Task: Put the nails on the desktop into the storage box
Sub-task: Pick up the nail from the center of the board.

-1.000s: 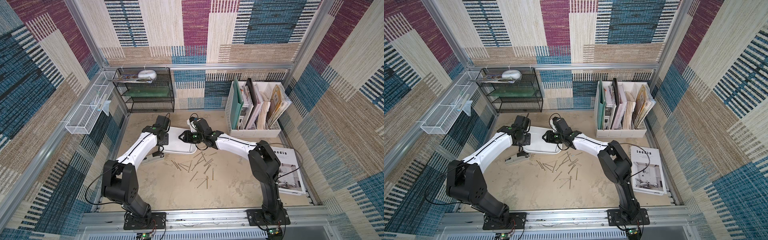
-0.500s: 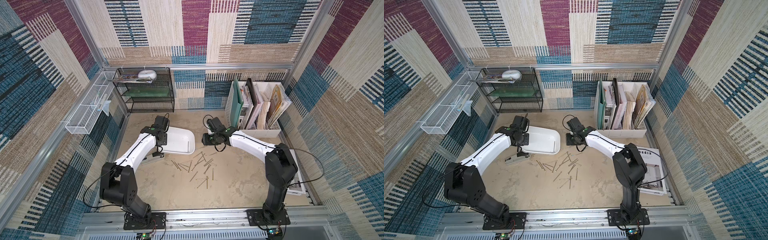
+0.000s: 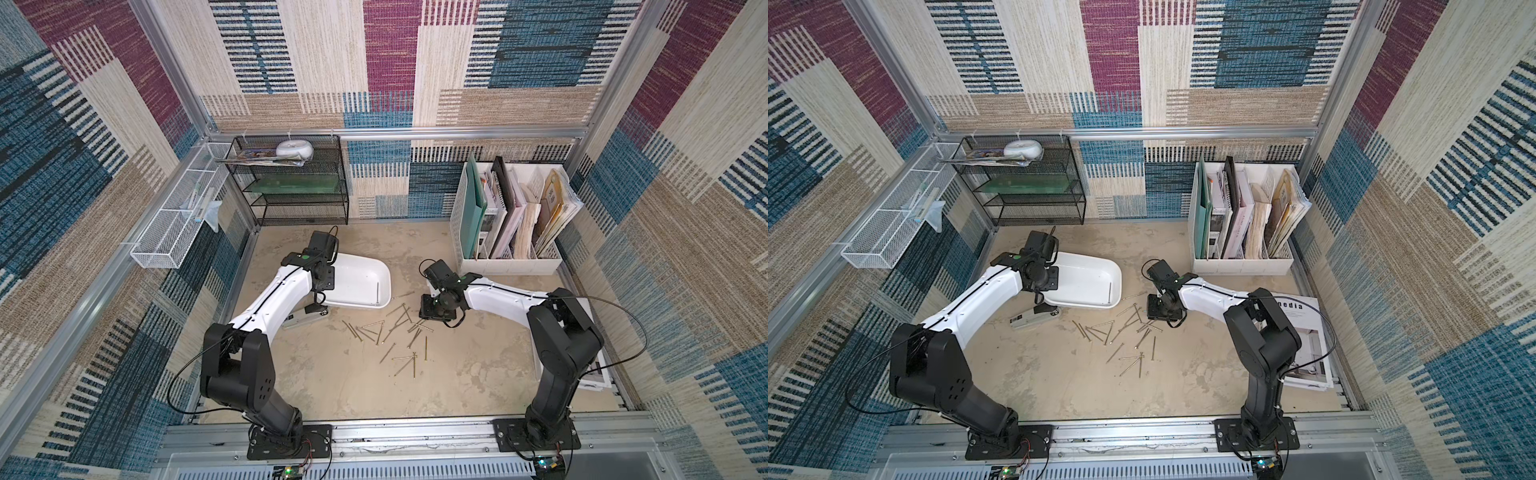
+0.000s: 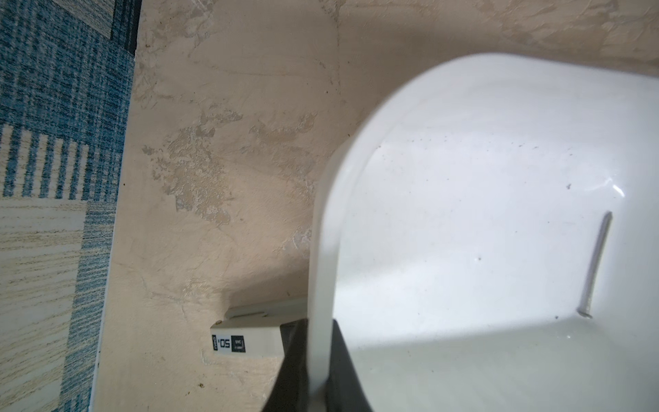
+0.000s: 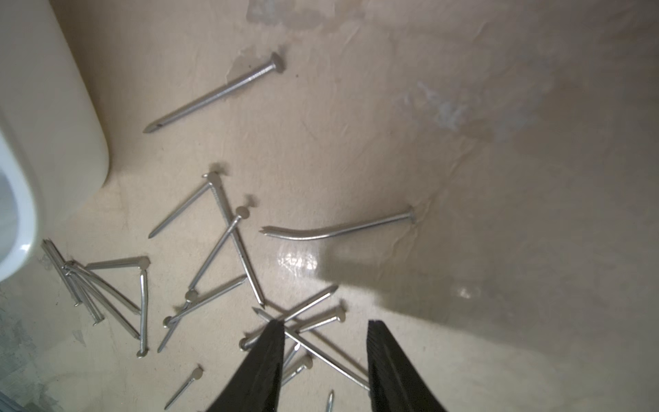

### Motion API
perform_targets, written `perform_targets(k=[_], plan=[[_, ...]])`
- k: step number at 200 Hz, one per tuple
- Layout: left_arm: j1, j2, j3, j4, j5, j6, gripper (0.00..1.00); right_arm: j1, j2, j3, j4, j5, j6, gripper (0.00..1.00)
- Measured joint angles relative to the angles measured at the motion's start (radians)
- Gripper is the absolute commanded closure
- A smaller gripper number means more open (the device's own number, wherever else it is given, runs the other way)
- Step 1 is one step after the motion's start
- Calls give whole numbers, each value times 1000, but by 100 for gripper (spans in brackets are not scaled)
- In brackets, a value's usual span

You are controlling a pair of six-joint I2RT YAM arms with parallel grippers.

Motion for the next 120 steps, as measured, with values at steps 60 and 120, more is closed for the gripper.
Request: perform_targets(k=[60,120], plan=[[8,0,0,0,18,0,100,-31,63,41,31,-4,50,55],[12,0,0,0,26,0,100,-77,157,155,50,-2,35,55]])
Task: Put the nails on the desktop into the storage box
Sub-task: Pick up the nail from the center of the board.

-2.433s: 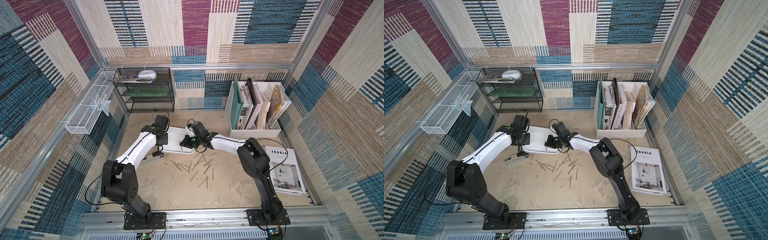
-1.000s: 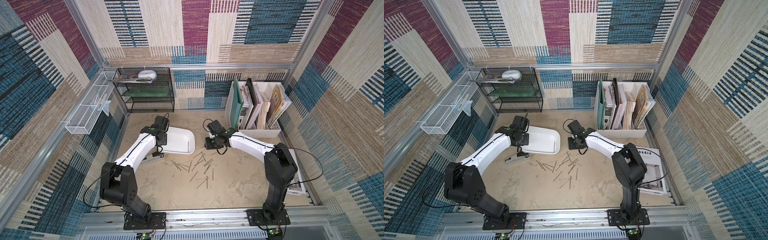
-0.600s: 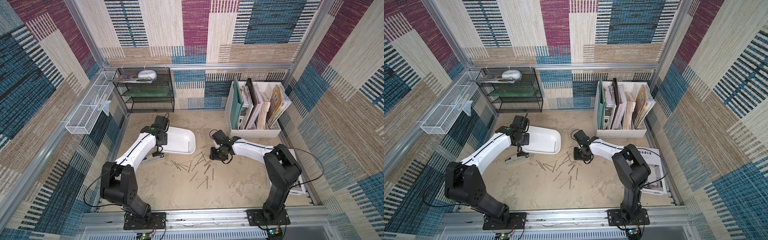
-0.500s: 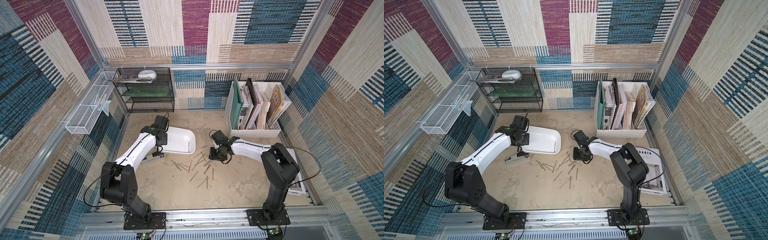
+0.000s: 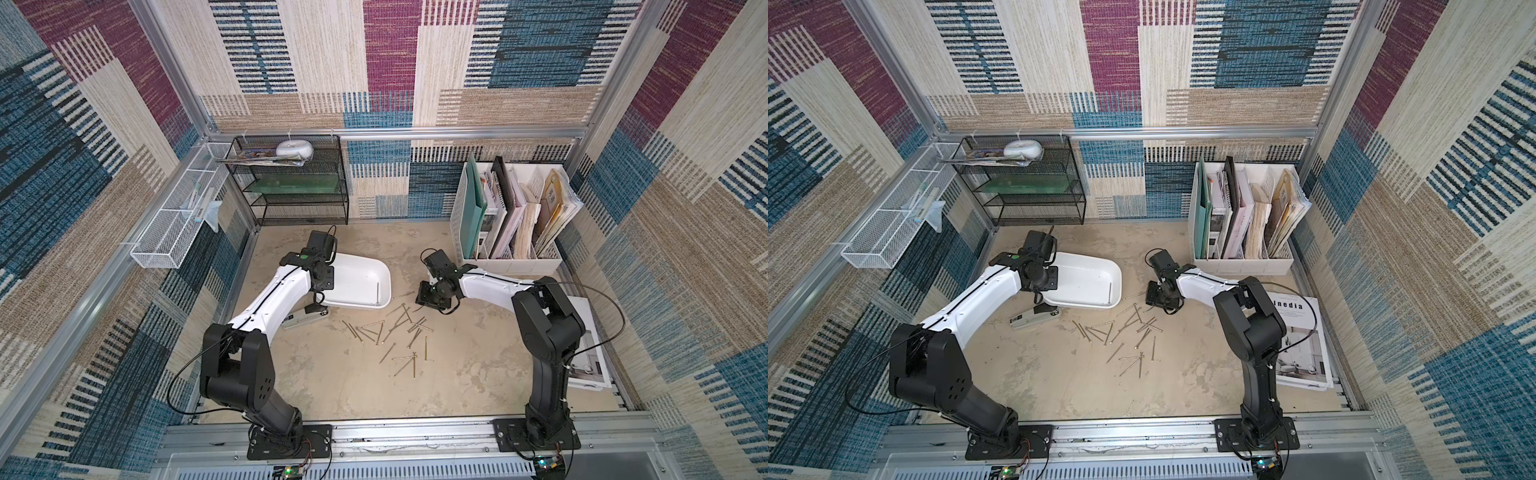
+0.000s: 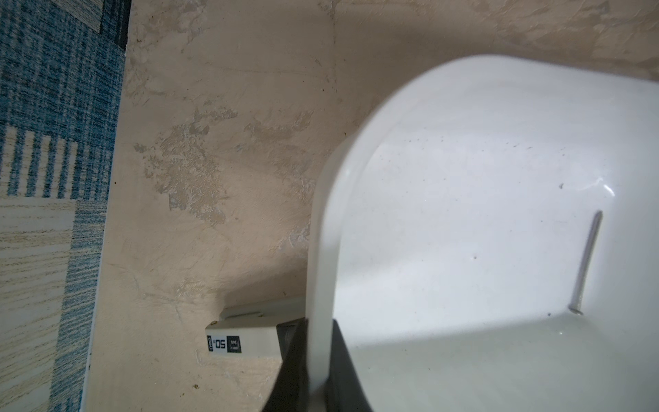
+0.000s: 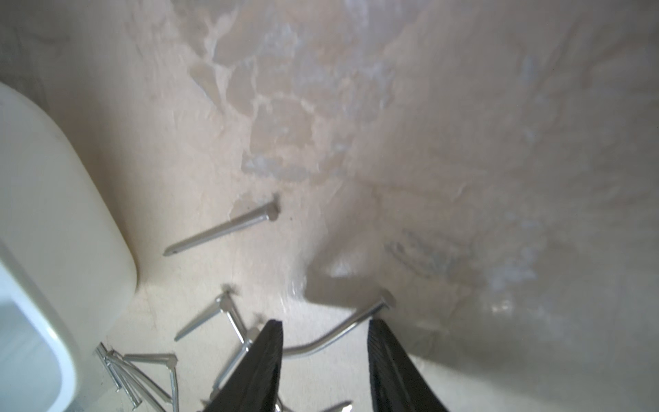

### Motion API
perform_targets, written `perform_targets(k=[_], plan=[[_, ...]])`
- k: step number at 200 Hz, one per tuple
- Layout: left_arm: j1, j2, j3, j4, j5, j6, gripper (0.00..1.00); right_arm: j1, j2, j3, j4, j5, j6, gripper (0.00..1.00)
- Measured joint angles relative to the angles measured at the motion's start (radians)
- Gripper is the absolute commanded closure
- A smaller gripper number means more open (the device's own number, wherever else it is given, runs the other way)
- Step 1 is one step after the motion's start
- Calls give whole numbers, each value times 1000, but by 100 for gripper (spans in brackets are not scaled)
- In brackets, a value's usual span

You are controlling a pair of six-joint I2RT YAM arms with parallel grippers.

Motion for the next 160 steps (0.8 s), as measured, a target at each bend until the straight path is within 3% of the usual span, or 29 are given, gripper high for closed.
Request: perform_targets(k=[73,160], plan=[[13,4,3,-1,24,0,100,-6,139,217,-144,58,-103,61],[21,6,9,-4,49,0,100,61,129,181,-126,194,-137,59]])
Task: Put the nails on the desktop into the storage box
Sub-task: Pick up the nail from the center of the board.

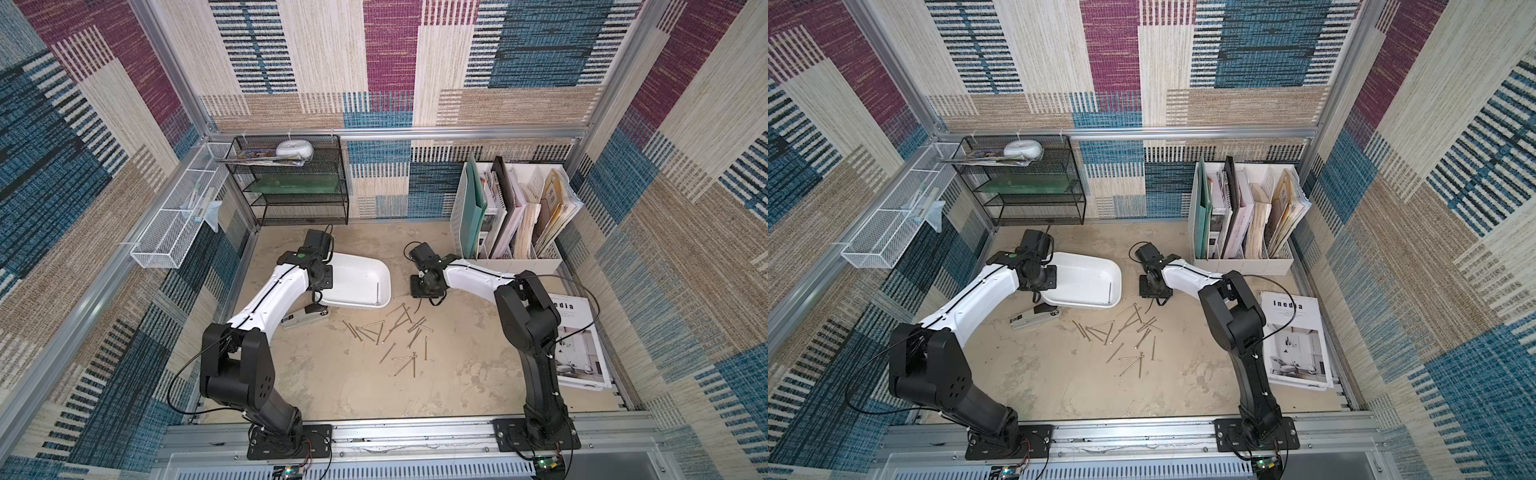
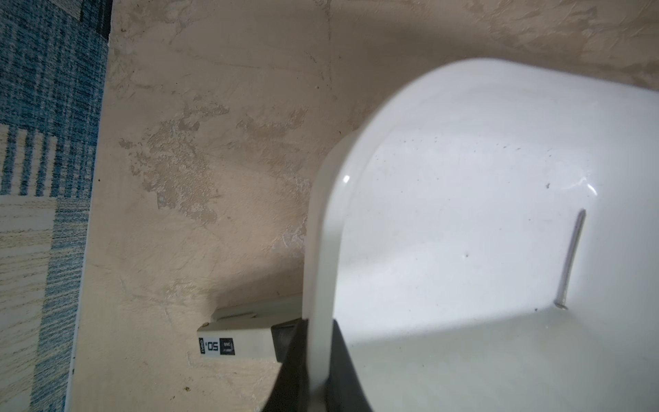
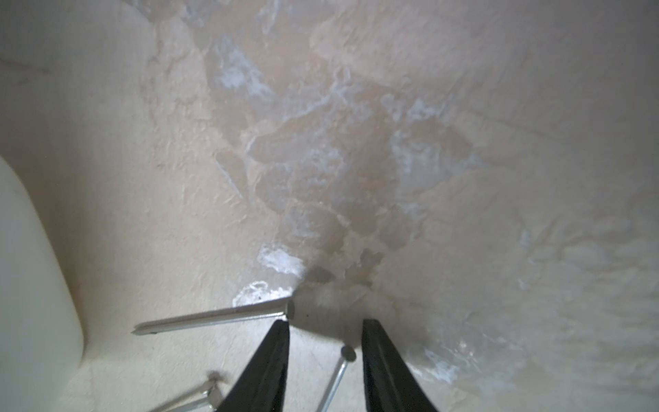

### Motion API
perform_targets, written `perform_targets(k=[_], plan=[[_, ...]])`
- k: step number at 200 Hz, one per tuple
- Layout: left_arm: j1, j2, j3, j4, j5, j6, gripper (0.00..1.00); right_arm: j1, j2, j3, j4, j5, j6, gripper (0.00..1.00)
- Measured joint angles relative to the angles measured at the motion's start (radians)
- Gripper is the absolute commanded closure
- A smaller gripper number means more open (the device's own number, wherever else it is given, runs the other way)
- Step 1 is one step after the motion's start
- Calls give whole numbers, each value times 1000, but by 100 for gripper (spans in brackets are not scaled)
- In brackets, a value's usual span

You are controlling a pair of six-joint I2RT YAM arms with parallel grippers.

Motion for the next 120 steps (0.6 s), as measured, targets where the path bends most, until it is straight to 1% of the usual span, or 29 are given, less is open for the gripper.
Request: perform_targets(k=[44,66,88,120], plan=[[0,0,1,-2,3,0,100,9,-47,-69,16,25,18,57],[0,0,2,-3,4,0,100,16,-68,-93,17,32,25,58],[0,3,3,-3,7,0,100,25,-59,-92,11,44,28,62],[0,5,3,-3,8,0,100,45,-21,-45,-45,106,24,71]])
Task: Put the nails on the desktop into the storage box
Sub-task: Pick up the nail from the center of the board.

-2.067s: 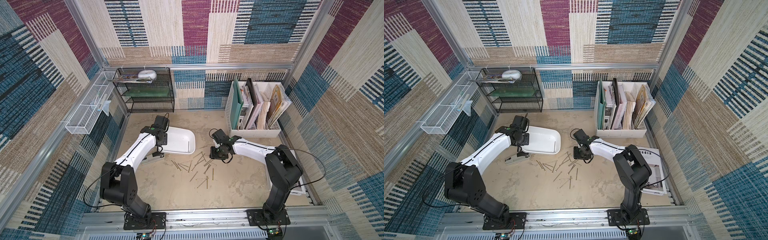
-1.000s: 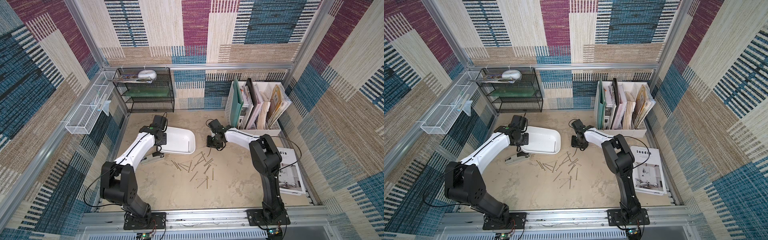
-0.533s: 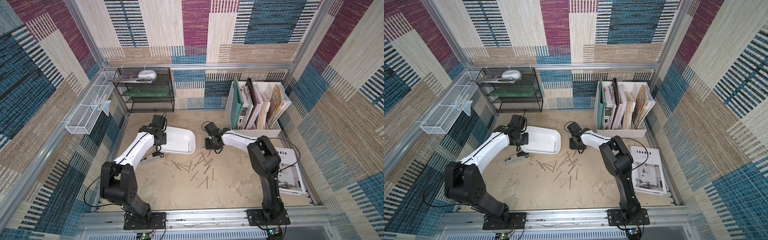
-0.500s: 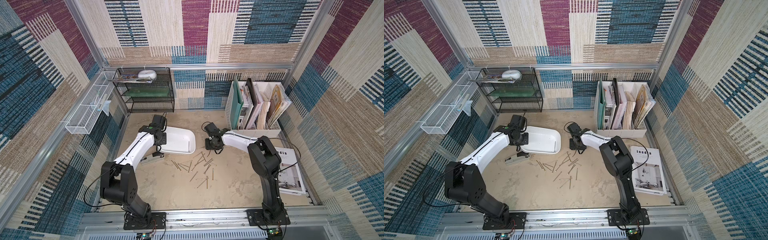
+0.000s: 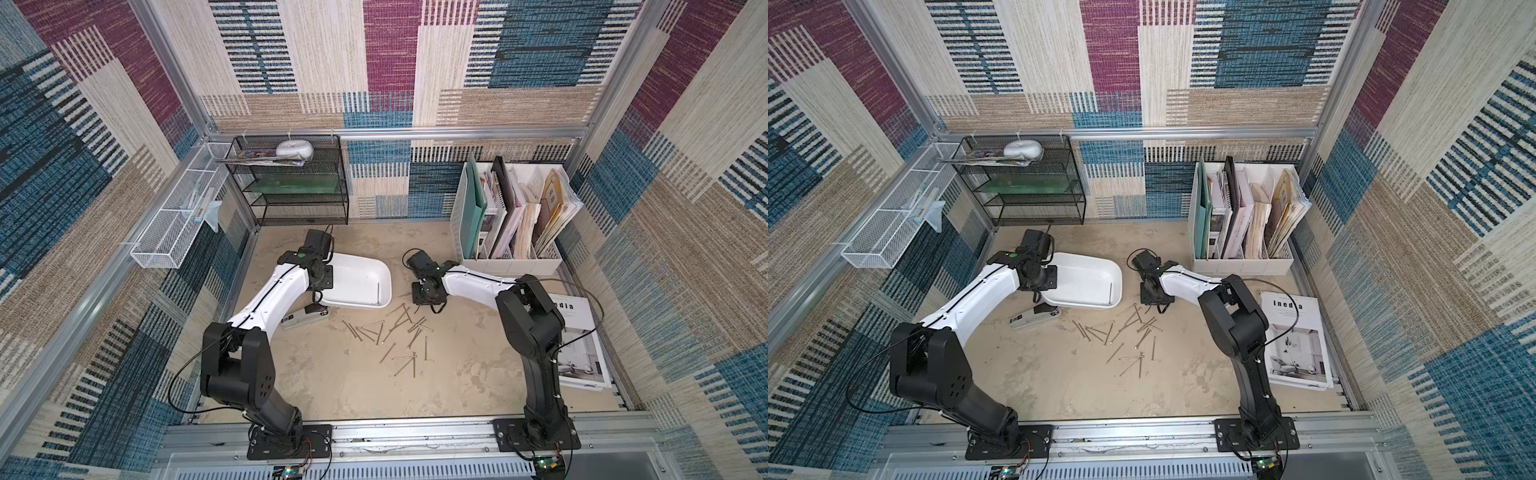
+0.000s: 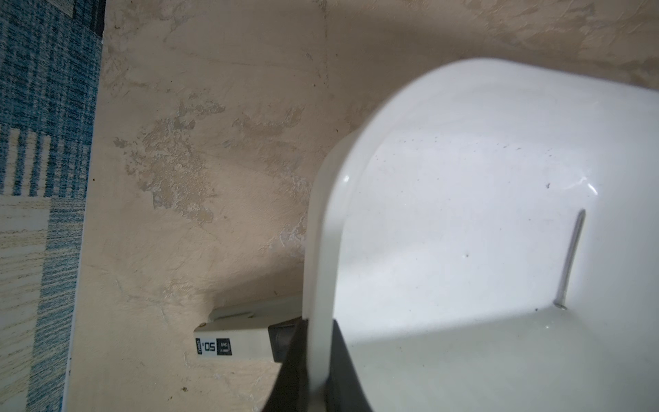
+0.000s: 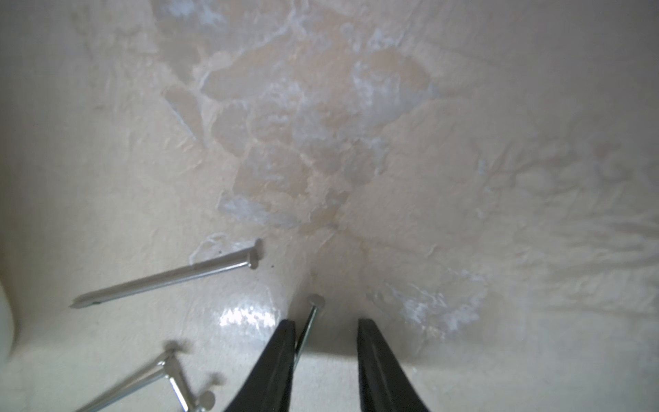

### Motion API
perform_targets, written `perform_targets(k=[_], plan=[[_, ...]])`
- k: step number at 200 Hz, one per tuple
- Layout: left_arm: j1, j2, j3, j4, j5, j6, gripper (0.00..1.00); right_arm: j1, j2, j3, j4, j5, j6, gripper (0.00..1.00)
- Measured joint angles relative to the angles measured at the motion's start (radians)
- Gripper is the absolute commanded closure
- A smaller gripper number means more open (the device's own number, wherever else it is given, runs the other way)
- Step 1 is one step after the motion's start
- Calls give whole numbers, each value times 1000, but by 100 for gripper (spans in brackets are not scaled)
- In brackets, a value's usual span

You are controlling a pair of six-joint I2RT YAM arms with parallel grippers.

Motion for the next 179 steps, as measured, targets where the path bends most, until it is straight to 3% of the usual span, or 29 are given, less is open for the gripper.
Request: perform_targets(k=[34,70,141,179], plan=[[0,0,1,0,4,0,100,5,28,39,-32,2,-9,81],[2,0,2,0,14,0,100,7,46,66,-51,-22,-35,100],[6,0,3,-6,18,0,100,-4,39,137,-123,-45,-71,100],[6,0,3,-7,18,0,100,-6,-19,334,-238,-165,-104,100]])
